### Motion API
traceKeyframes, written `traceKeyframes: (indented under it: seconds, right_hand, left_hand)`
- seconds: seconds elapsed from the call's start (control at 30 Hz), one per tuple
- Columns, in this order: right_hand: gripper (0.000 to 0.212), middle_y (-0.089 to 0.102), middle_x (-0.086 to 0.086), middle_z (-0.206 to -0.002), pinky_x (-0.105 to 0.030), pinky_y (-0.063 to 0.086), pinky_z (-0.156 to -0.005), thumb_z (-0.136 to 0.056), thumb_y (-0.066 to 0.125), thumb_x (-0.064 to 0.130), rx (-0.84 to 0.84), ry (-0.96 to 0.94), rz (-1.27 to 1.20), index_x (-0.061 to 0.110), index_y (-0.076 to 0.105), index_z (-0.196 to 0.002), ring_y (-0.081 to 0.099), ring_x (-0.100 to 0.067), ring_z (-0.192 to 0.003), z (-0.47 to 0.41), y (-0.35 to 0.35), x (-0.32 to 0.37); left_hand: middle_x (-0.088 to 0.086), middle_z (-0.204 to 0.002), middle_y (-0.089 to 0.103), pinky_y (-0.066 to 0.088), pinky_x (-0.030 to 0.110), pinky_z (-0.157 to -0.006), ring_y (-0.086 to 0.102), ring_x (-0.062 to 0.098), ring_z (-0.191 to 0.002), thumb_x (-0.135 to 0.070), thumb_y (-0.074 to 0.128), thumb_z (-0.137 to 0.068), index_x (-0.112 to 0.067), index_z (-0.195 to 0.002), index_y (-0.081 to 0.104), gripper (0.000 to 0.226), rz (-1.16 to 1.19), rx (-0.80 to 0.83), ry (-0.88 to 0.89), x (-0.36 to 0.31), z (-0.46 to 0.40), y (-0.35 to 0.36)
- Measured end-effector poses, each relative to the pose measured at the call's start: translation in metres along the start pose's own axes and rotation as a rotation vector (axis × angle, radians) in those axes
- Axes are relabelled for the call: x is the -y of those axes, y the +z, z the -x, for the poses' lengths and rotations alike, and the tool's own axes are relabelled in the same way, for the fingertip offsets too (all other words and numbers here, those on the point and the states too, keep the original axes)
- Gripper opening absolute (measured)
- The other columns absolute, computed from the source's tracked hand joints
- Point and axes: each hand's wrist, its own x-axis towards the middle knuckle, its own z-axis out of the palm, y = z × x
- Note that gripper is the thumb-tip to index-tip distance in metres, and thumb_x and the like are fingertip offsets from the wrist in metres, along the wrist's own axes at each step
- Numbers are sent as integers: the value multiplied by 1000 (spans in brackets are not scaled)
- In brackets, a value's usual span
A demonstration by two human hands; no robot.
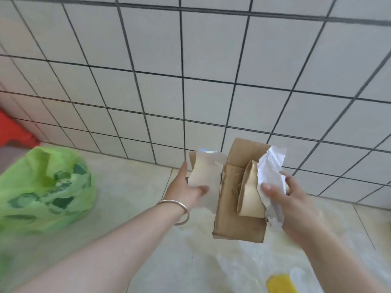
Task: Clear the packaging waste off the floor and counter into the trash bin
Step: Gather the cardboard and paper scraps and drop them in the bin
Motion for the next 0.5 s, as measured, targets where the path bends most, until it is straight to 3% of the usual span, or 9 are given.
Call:
traceKeyframes:
  seconds: [0.07,0.13,0.2,0.27,0.33,0.4,0.5]
  right_hand:
    - [45,66,0,-97,-36,47,-64,-81,70,23,37,-5,20,37,52,-121,62,-25,-73,-2,35,-1]
    - [38,66,1,-81,-36,45,-63,-81,70,22,70,1,40,25,57,-118,60,-23,-65,-2,72,-3]
    - [37,65,5,-63,-38,44,-64,-75,74,28,105,16,105,19,63,-109,58,-22,-59,1,111,-6]
    - [41,69,5,-66,-39,49,-66,-67,74,34,158,-2,166,21,65,-104,65,-22,-62,5,153,-11]
    - [34,74,0,-86,-46,54,-78,-72,74,32,217,-30,215,26,64,-104,71,-27,-80,10,201,-16]
    - [33,72,-2,-94,-46,53,-81,-73,74,32,233,-66,234,29,60,-103,69,-27,-88,17,254,-18]
    - [48,67,3,-95,-35,51,-70,-70,74,38,234,-103,315,26,52,-112,66,-19,-85,22,334,-18]
  left_hand:
    - [-1,-99,67,49,26,-74,64,22,-95,-12,60,-85,-28,-119,56,37,66,76,20,10,8,-22]
    - [-5,-91,66,47,19,-66,62,17,-86,-13,51,-92,-31,-97,59,21,159,119,32,18,17,-50]
    - [-16,-81,59,42,5,-58,55,0,-75,-24,41,-98,-36,-84,54,23,225,110,54,29,25,-82]
    - [-21,-88,58,39,1,-66,53,-7,-81,-41,37,-97,-38,-87,55,20,237,88,75,44,30,-114]
    - [-16,-96,62,43,14,-79,58,2,-92,-55,49,-86,-37,-95,55,21,214,55,81,61,31,-144]
    - [-14,-99,65,49,25,-87,62,8,-97,-50,64,-75,-37,-95,53,27,188,4,86,80,30,-176]
    - [-8,-107,68,51,34,-94,64,10,-101,-32,71,-76,-29,-108,53,37,190,-121,97,106,25,-233]
